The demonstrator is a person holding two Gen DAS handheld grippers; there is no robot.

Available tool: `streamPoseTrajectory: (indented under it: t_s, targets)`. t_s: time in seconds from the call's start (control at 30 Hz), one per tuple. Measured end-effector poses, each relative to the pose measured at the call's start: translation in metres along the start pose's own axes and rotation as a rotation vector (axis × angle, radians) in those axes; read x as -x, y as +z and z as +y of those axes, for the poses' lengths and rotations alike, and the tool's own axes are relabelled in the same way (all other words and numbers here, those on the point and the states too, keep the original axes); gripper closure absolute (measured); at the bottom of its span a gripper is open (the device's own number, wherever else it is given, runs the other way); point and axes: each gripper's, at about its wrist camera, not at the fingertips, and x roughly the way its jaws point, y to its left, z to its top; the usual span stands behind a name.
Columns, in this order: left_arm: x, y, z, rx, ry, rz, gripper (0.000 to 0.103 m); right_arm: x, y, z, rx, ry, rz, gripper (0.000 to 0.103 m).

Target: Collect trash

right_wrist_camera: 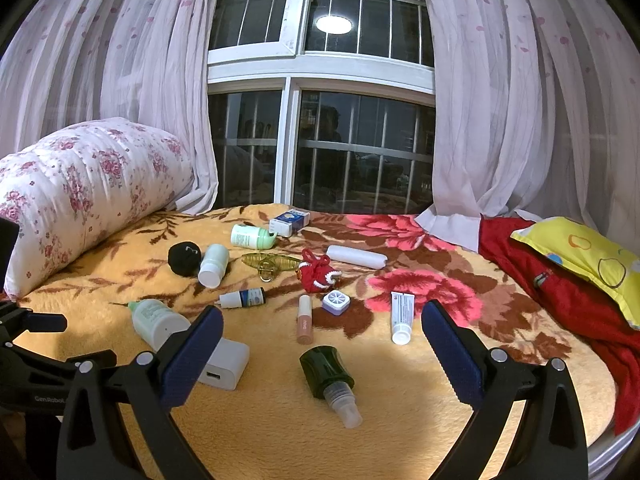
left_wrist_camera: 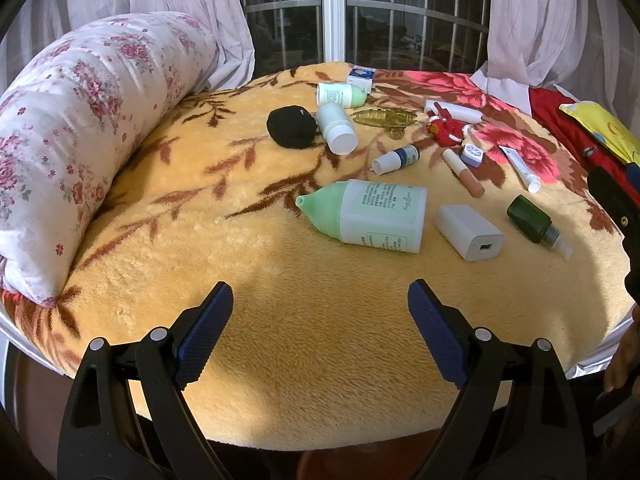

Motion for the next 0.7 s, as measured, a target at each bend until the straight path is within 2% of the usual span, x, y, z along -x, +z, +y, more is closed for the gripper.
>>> streamPoseTrajectory:
  t_s: [0.7]
  targets:
    - [-0.008, 0.001, -0.010, -0.023, -0.014, 0.022, 0.016, 0.001, 0.003, -0.008, -0.027, -0.007, 0.000, 0.005]
